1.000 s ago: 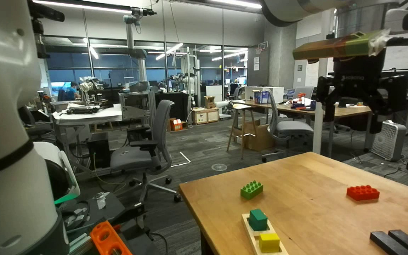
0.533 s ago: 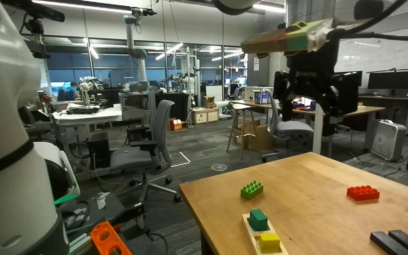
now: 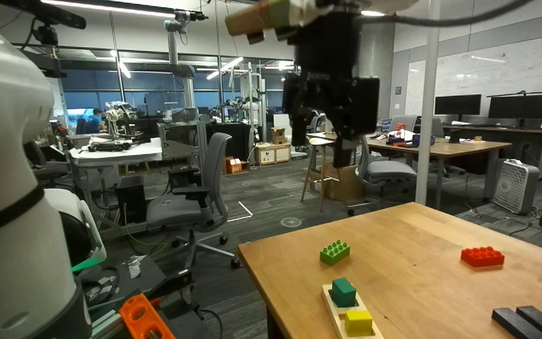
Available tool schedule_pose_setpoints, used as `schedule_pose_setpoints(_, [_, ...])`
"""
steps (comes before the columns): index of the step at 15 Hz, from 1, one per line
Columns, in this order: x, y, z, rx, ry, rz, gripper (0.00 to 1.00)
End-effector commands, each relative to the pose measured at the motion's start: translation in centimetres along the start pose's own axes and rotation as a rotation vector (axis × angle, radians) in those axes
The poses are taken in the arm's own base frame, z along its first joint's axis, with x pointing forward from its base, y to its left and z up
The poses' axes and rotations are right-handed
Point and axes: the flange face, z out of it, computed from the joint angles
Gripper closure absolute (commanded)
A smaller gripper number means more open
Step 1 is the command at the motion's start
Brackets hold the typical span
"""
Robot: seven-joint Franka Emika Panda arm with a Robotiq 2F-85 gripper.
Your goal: Put the orange rings on the wooden board
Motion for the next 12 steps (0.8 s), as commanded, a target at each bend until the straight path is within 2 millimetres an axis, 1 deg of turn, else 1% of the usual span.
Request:
schedule_pose_setpoints(1, [-2.7,-2.5,-3.8,-0.027,-0.001,0.016,0.00])
schedule_pose_setpoints(3, [-3.5,-3.2,-4.6,-0.053,-0.004,0.045,0.00])
schedule_pose_setpoints(4, [-2.6,-2.4,-3.3,-0.016,-0.017,0.019,0.00])
schedule_pose_setpoints(7, [-3.3,-3.1,-4.1,-0.031,-0.009,0.034,0.00])
schedule_pose_setpoints(12, [-3.3,-3.1,-4.1,-0.032,-0.010,0.038,0.00])
